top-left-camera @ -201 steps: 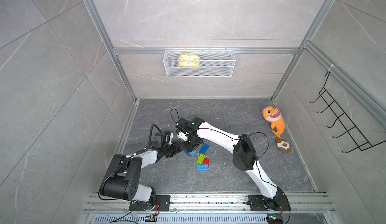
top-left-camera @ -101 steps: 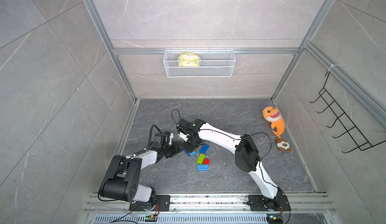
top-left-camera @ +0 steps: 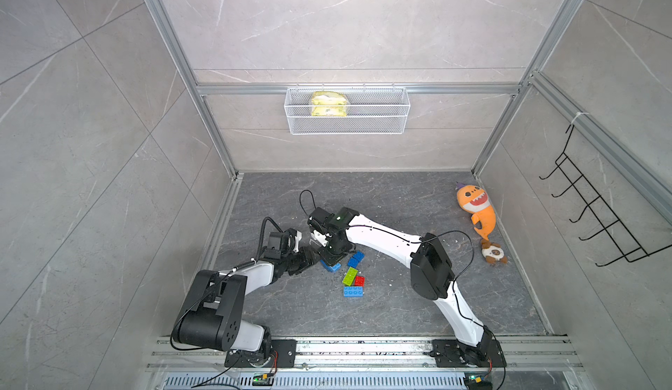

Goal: Assemble a heart with lego
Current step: Assemble the lego brick with the lego brick.

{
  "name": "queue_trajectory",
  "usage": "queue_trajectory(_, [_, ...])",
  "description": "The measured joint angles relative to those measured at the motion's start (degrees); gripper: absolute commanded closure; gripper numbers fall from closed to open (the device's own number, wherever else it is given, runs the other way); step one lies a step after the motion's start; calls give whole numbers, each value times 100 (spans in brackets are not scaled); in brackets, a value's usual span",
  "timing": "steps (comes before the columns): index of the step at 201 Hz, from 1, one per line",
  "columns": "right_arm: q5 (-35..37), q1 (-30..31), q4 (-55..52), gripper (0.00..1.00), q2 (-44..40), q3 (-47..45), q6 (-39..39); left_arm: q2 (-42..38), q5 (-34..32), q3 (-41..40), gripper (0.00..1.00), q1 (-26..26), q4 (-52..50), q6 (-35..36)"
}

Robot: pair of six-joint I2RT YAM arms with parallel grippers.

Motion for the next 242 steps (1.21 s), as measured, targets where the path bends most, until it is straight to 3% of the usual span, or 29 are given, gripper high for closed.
queue_trajectory(160, [-267, -59, -522, 70, 186, 339, -258, -9, -4, -28, 39, 0, 13, 2])
queue_trajectory(242, [-271, -55, -1368, 70, 763, 1307, -323, -59, -4, -92, 39, 0, 33, 0])
